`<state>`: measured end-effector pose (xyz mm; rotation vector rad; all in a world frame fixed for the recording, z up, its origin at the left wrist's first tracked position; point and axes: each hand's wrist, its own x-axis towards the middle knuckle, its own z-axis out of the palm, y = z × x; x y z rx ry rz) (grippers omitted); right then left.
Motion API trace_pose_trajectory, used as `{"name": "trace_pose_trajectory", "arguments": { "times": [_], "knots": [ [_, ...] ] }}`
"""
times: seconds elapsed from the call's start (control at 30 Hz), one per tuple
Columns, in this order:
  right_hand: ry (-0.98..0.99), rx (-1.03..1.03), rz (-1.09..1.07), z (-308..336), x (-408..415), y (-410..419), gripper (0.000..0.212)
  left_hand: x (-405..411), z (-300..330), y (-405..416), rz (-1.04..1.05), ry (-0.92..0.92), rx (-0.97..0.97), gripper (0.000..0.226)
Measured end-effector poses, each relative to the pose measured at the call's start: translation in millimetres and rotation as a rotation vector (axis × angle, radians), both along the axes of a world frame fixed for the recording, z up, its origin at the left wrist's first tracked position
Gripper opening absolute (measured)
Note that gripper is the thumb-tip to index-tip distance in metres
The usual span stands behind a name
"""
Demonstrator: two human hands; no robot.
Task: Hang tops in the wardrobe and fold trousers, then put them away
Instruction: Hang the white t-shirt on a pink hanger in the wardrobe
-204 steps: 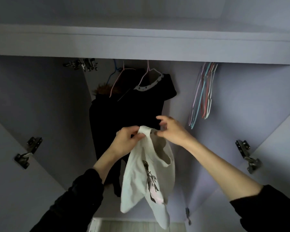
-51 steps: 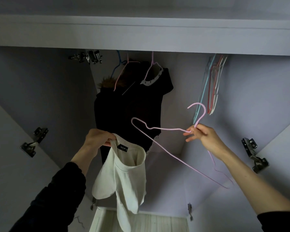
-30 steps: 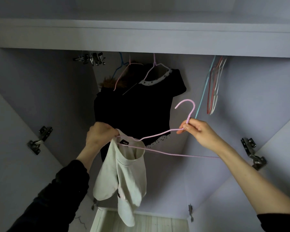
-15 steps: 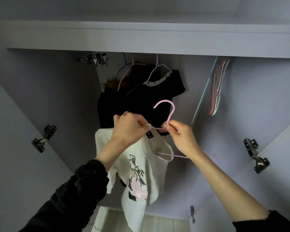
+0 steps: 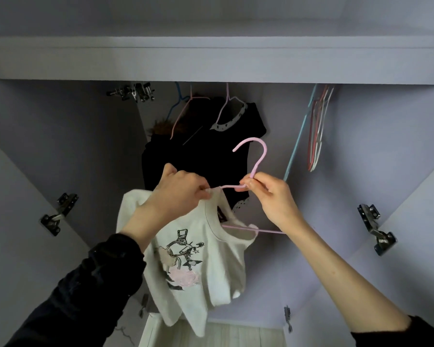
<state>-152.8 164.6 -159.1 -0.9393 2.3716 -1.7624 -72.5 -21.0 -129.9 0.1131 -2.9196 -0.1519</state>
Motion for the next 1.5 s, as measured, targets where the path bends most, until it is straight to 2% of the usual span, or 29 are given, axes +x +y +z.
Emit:
{"name": "trace_pose_trajectory", "arguments": {
  "times": [0.13,0.2,0.27,0.4,0.47,0.5,0.57,0.67,0.73,0.83,0.9,1.07,1.2,1.3,1.37,1.5],
  "knots": [
    [-0.042,-0.029,0.000,-8.8,-4.3,-1.5,0.016,-0.5,-13.8,-1.3,-0.004,0.048,-0.039,0.021],
    [0.028,-0.023,-0.009,-13.6,-1.6,-5.0,0.013,-2.1,-17.5,-2.6,0.025,0.073,-0.048,0.021],
    [0.260,-0.023,-0.067,-21.5,-1.1,-6.2,0.017,-2.7,-17.7,-6.4,0.068,0.094,-0.061,0.020],
    [0.724,-0.063,-0.339,-45.2,-2.8,9.7,0.017,2.6,-12.6,-25.7,0.197,0.175,-0.050,0.018],
    [0.806,-0.017,-0.233,-63.3,5.3,13.3,0.022,5.4,-10.5,-34.4,0.227,0.204,-0.037,0.017],
    [0.823,0.067,-0.133,-73.5,10.6,12.3,0.024,5.6,-9.6,-36.7,0.225,0.225,-0.032,0.017],
    [0.764,0.375,0.038,-97.8,15.6,4.2,0.029,5.2,-8.4,-37.6,0.200,0.275,-0.027,0.016],
    [0.448,0.942,0.137,-118.8,-1.9,-2.6,0.048,9.8,-6.4,-41.0,0.193,0.299,-0.021,0.016],
    [0.446,1.035,0.096,-125.4,-20.4,2.4,0.049,15.6,-5.6,-49.2,0.226,0.279,-0.023,0.016],
    [0.473,0.974,0.021,-122.4,-48.7,18.4,0.046,25.6,-11.7,-64.3,0.312,0.229,-0.014,0.017],
    [0.478,1.026,0.042,-115.3,-65.9,33.2,0.047,32.3,-22.6,-70.6,0.355,0.188,-0.006,0.016],
    [0.480,0.975,0.050,-86.1,-94.2,59.0,0.042,38.4,-46.2,-76.2,0.336,0.108,0.021,0.014],
    [0.589,0.848,0.041,-64.4,-90.8,60.8,0.029,35.6,-49.7,-82.9,0.309,0.070,0.053,0.014],
    [0.692,0.675,0.006,-50.1,-85.1,61.5,0.014,37.3,-50.7,-87.4,0.248,0.090,0.111,0.013],
    [0.693,0.567,0.007,-41.8,-85.4,59.8,0.012,37.0,-54.4,-87.6,0.212,0.101,0.163,0.005],
    [0.730,0.454,0.032,-30.0,-90.2,58.5,0.012,33.2,-67.1,-85.3,0.184,0.132,0.267,0.015]
  ]
}}
